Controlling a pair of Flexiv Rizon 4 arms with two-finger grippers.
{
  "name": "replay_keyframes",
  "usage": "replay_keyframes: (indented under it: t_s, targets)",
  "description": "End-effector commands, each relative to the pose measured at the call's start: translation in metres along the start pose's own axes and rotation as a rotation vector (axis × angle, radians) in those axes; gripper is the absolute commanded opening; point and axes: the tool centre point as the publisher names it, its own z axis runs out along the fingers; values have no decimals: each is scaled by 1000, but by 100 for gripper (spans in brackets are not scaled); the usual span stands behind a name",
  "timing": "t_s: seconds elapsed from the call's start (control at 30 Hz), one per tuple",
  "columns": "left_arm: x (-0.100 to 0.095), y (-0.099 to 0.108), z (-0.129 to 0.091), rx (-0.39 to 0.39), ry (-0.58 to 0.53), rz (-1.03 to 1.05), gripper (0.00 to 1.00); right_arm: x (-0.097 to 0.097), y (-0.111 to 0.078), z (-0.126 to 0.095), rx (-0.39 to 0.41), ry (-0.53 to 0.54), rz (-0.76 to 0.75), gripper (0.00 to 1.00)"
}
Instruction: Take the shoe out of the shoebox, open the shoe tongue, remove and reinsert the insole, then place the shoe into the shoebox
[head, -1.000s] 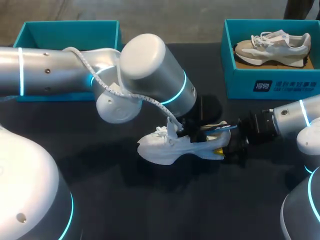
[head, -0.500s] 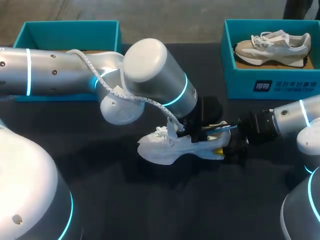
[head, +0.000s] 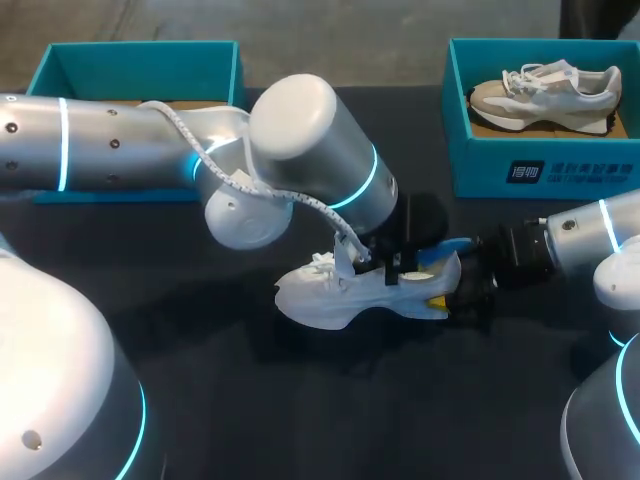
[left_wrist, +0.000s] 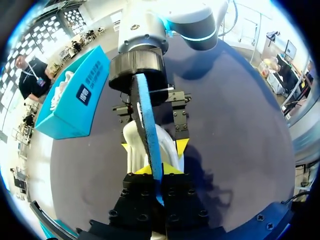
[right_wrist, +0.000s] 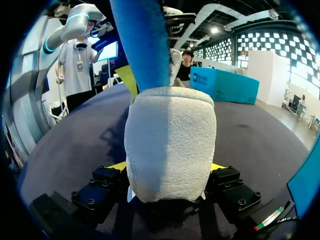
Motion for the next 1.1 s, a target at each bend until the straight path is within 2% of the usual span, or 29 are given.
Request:
replay_keyframes:
  t_s: [0.03, 0.53, 0.73, 1.1]
  targets:
    - [-1, 1, -12, 17, 6, 5, 0, 0, 0, 2, 6, -1, 1, 0]
    - [-5, -28, -52, 104, 38, 7, 0, 0, 0, 2, 6, -1, 1, 0]
    - [-5, -43, -60, 117, 34, 17, 0, 0, 0, 2, 6, -1, 1, 0]
    - [-10, -78, -94, 232, 38, 31, 0, 0, 0, 2, 6, -1, 1, 0]
